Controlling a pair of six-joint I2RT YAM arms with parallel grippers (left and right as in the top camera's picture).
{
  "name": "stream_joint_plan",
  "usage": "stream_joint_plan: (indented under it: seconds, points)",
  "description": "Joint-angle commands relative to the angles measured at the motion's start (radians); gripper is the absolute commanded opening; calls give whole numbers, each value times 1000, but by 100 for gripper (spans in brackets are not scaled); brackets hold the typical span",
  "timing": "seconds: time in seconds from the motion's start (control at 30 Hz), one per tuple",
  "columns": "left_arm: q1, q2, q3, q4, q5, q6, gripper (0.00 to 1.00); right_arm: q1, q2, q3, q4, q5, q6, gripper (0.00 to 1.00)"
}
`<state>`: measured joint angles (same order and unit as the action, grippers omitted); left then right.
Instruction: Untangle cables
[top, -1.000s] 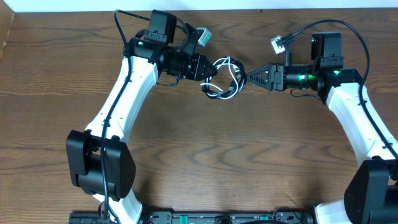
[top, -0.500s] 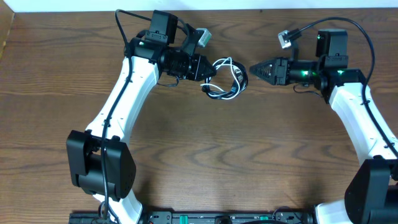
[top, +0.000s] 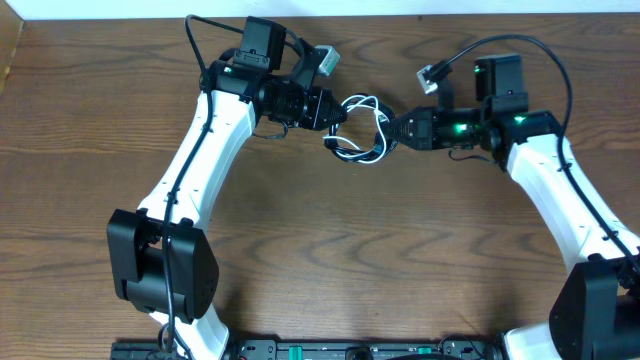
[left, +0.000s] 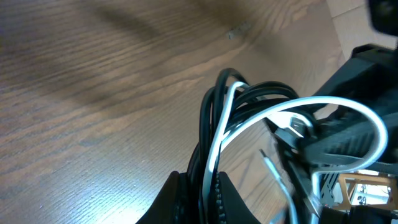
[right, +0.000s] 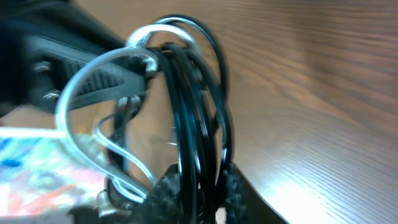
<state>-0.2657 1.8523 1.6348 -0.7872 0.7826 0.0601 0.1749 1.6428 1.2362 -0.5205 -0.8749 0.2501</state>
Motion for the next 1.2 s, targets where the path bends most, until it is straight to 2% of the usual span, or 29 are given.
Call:
stream_joint_plan:
  seconds: [0.0,0.1,0.23,0.27,0.33,0.4,0.47,0.63,0.97,1.07,1.17]
  points:
    - [-4,6,5,-6,17,13,7,34,-5,11,-8,228,63,11]
    - [-8,6,5,-17,17,13,7,61,-5,11,-7,342,103,2]
    - [-34,6,5,-29,18,-2,7,101,-5,11,5,446,124,1]
    - [-46,6,5,-28,18,-30,8,116,-5,11,8,462,131,1]
    - [-87,6,5,-11,17,-174,8,156,-5,11,3,559,220,1]
    - [-109,7,5,6,16,-228,7,171,-5,11,6,568,261,1]
    - [-131,7,5,23,-30,-265,7,174,-18,11,25,507,274,1]
    - [-172,11,5,39,-269,-364,7,171,-104,11,100,290,270,1]
    - [-179,16,5,74,-272,-379,8,172,-181,11,227,26,360,1]
    - [-177,16,5,74,-296,-375,7,168,-182,11,209,32,333,1]
    - [-170,16,5,71,-340,-372,8,150,-181,11,116,139,317,1]
